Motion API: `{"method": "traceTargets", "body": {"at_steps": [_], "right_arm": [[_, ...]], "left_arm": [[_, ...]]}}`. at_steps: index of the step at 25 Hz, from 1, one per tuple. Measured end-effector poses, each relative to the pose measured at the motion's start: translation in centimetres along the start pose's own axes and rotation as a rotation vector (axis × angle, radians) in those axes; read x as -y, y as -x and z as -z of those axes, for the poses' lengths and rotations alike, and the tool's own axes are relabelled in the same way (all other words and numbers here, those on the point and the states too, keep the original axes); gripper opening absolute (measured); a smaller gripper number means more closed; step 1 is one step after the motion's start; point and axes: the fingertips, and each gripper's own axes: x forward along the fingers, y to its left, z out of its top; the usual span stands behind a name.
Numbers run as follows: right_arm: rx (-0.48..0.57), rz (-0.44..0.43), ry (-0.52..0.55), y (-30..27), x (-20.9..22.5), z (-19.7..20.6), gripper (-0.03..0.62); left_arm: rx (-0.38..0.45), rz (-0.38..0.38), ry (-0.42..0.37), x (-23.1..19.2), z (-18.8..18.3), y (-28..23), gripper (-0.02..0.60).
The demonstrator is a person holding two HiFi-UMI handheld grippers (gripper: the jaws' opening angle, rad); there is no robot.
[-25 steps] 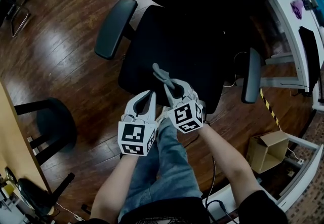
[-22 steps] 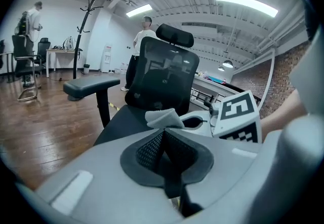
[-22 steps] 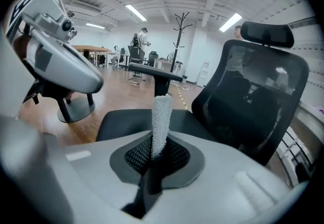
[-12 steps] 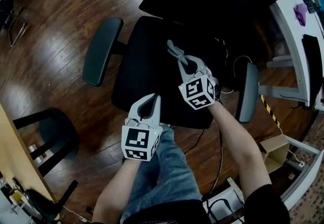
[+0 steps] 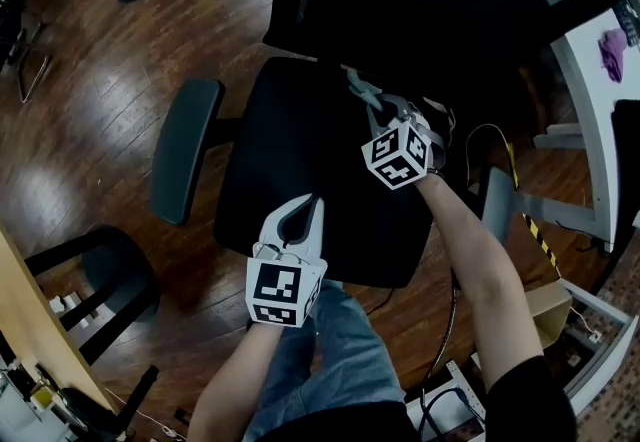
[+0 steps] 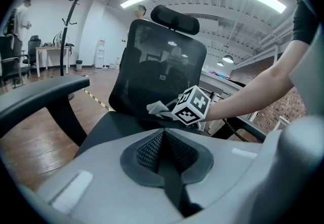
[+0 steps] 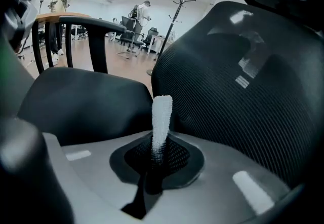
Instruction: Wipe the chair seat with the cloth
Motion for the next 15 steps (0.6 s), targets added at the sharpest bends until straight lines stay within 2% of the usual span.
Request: {"method": "traceTargets", "body": {"at_steps": [6, 15], "right_arm": [[-0.094, 0.002, 0.02, -3.3, 2.2, 2.7, 0.009], [-0.106, -0.024, -0.001, -3.6, 0.8, 3.7, 0.011]], "left_arm": [[-0.031, -0.021, 0.019, -1.3, 0.8, -1.5, 0.005], [-0.063, -0.016, 0.028, -1.5, 2.3, -1.8, 0.005]]}}
